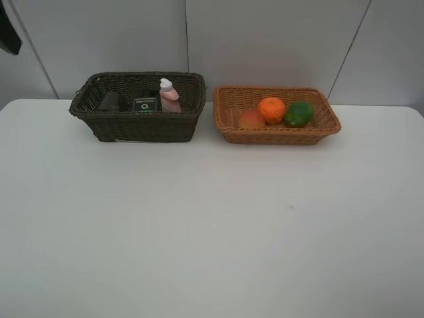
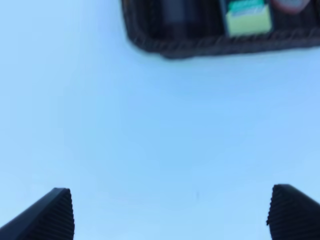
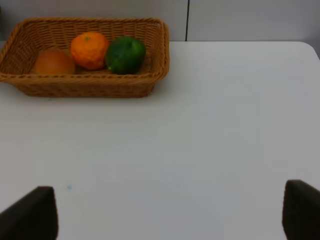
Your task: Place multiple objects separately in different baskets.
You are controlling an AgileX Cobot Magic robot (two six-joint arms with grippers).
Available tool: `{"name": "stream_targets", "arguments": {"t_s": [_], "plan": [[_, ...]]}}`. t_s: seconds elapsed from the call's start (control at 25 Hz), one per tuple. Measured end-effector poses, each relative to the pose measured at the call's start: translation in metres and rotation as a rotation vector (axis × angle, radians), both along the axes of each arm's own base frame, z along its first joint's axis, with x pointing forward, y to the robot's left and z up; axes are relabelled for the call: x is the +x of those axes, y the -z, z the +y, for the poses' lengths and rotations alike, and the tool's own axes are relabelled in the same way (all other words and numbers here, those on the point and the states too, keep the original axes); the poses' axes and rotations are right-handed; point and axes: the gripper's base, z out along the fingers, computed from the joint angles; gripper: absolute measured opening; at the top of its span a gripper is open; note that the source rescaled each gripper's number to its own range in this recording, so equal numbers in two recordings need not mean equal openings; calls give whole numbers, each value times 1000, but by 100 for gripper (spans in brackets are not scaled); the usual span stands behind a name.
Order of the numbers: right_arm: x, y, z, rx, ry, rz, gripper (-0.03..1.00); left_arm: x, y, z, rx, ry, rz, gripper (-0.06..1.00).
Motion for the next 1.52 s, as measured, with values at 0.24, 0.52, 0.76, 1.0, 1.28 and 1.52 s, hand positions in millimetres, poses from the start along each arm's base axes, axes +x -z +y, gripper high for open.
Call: {"name": "stream_targets", "arguments": {"t_s": [0.24, 0.52, 0.76, 1.0, 1.28, 1.52], "plan": [[0, 0, 0, 0, 0, 0, 95, -100, -6, 14, -24, 33, -158, 100], [0, 0, 0, 0, 0, 0, 95, -209, 11, 26, -75, 65, -346, 100], [0, 0, 0, 0, 0, 0, 95, -255, 59, 32, -78, 86, -459, 100], [0, 0, 0, 0, 0, 0, 95, -249, 95, 30, -87, 91, -458, 100], [0, 0, 0, 0, 0, 0, 95, -243, 98, 29, -99, 94, -491, 100], [0, 0, 0, 0, 0, 0, 95, -243, 98, 29, -101, 95, -491, 100]]}}
